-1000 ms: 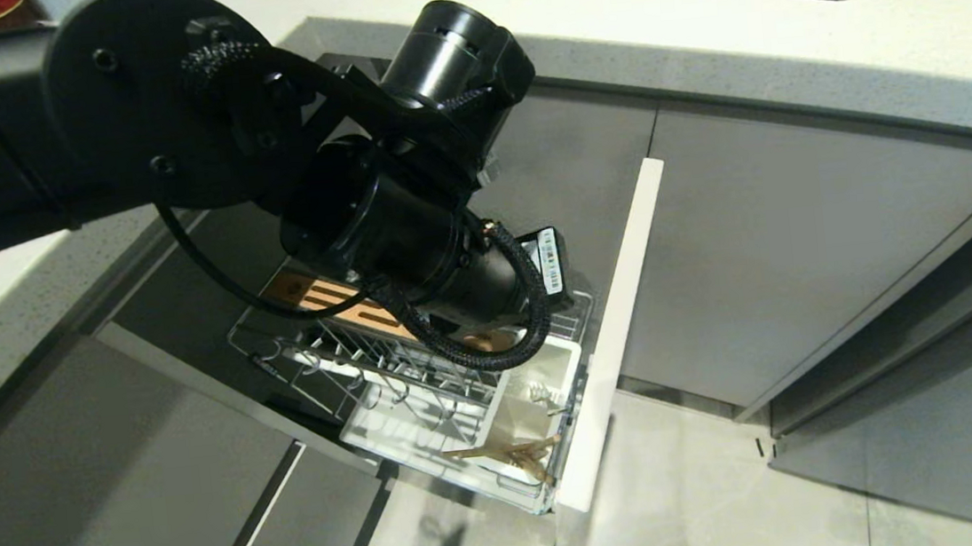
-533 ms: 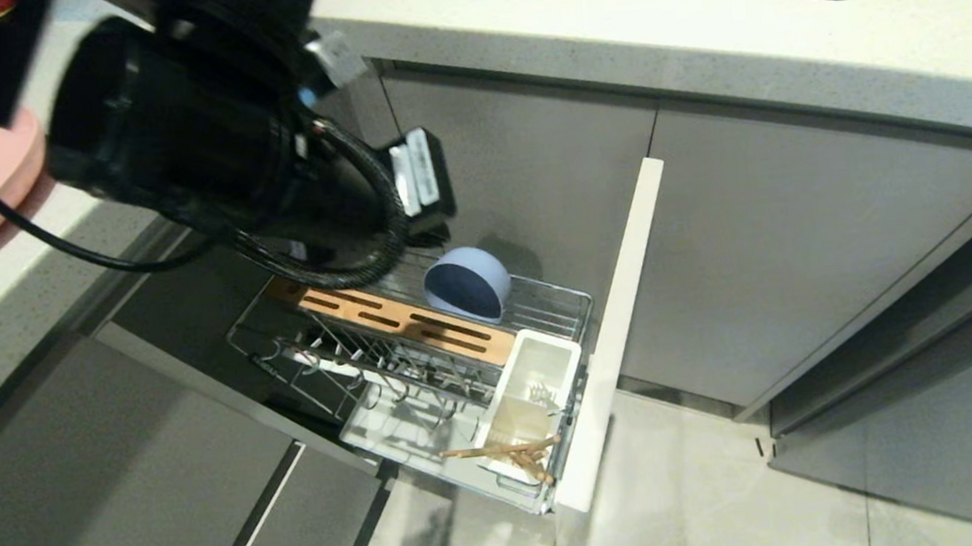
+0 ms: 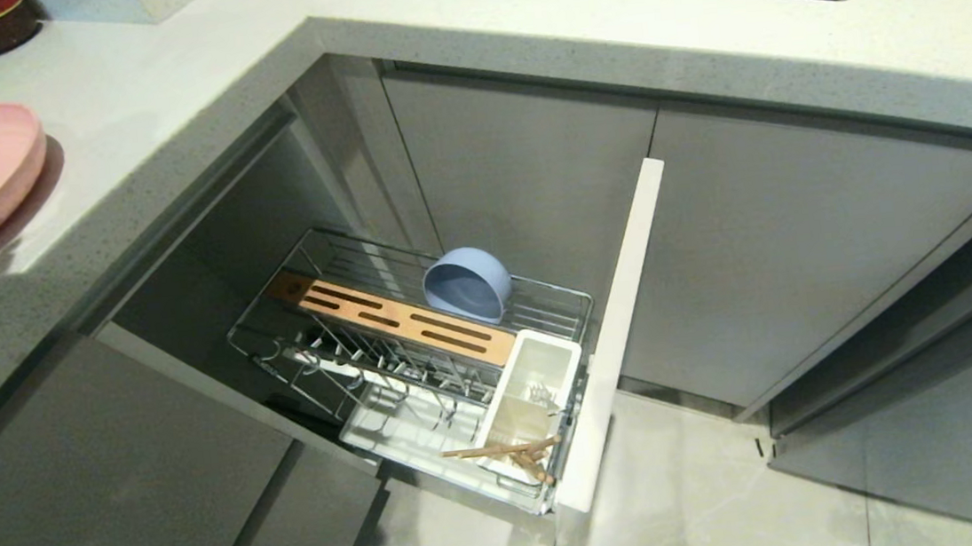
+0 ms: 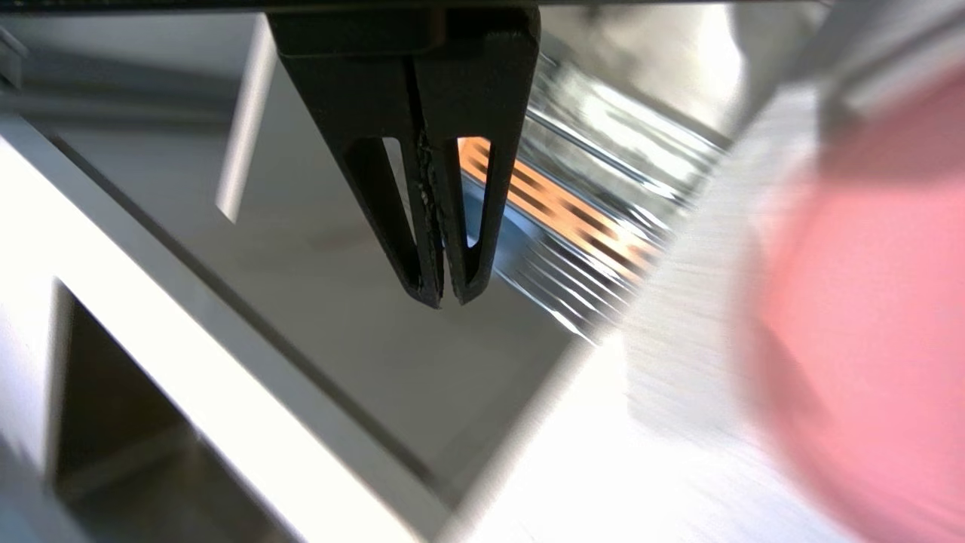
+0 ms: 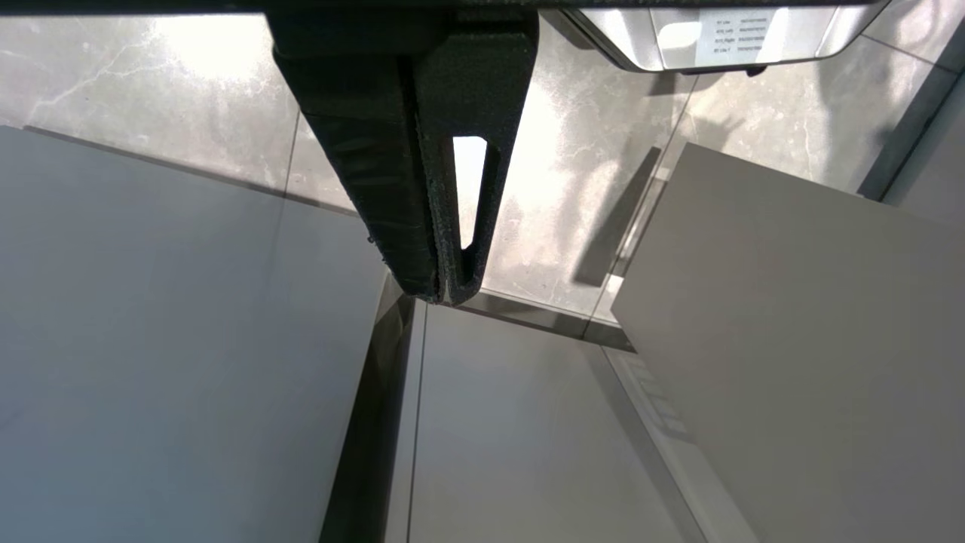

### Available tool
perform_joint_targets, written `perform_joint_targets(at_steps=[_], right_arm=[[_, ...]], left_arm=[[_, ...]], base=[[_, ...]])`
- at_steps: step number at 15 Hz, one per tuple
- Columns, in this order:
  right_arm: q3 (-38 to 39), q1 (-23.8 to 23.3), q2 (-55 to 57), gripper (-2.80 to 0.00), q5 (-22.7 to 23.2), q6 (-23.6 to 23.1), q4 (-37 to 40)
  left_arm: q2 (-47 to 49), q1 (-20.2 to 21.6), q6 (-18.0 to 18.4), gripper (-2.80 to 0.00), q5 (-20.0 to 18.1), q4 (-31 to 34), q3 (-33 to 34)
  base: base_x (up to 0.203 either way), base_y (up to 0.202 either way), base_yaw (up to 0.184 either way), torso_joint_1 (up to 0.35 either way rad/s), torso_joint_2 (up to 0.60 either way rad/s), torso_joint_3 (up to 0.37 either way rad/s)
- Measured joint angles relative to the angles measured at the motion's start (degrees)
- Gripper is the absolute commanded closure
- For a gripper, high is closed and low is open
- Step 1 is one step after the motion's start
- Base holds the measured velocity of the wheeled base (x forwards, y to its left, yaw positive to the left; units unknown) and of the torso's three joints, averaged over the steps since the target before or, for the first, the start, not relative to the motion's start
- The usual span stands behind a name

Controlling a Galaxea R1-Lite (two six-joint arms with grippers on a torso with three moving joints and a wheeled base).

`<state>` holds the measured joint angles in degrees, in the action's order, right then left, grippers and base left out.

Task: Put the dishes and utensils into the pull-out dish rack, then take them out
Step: Pick up the spoon and place it in the cupboard

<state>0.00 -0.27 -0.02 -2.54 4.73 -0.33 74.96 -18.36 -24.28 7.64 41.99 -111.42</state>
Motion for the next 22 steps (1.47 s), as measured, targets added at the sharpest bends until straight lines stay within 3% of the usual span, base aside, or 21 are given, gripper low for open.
perform_joint_targets(at_steps=[2, 5, 8, 10, 11, 12, 17, 19, 22], right_arm=[[0.0, 0.0, 0.0, 0.00, 0.0, 0.0, 0.0], [0.0, 0.0, 0.0, 0.00, 0.0, 0.0, 0.0], [0.0, 0.0, 0.0, 0.00, 0.0, 0.0, 0.0], [0.0, 0.0, 0.0, 0.00, 0.0, 0.0, 0.0], [0.0, 0.0, 0.0, 0.00, 0.0, 0.0, 0.0], [0.0, 0.0, 0.0, 0.00, 0.0, 0.0, 0.0], [0.0, 0.0, 0.0, 0.00, 0.0, 0.0, 0.0], [0.0, 0.0, 0.0, 0.00, 0.0, 0.0, 0.0], [0.0, 0.0, 0.0, 0.00, 0.0, 0.0, 0.0]], left_arm=[[-4.5, 8.8, 5.0, 0.00, -2.5, -0.2, 1.7], [-9.9, 21.4, 13.1, 0.00, -3.2, 3.0, 4.2], [-12.0, 38.4, 20.8, 0.00, -4.8, 6.7, 6.8], [-12.2, 49.2, 26.4, 0.00, -10.1, 6.7, 8.8], [-11.8, 52.6, 28.6, 0.00, -13.0, 6.7, 9.4], [-11.0, 54.7, 30.1, 0.00, -14.6, 6.7, 9.8], [-6.6, 58.6, 32.4, 0.00, -13.3, 6.5, 10.0], [-5.1, 61.2, 33.6, 0.00, -17.3, 6.6, 9.3], [-3.3, 67.6, 37.1, 0.00, -29.0, 6.8, 8.3]], base=[[0.000, 0.000, 0.000, 0.000, 0.00, 0.000], [0.000, 0.000, 0.000, 0.000, 0.00, 0.000], [0.000, 0.000, 0.000, 0.000, 0.00, 0.000], [0.000, 0.000, 0.000, 0.000, 0.00, 0.000], [0.000, 0.000, 0.000, 0.000, 0.00, 0.000], [0.000, 0.000, 0.000, 0.000, 0.00, 0.000], [0.000, 0.000, 0.000, 0.000, 0.00, 0.000], [0.000, 0.000, 0.000, 0.000, 0.00, 0.000], [0.000, 0.000, 0.000, 0.000, 0.00, 0.000]])
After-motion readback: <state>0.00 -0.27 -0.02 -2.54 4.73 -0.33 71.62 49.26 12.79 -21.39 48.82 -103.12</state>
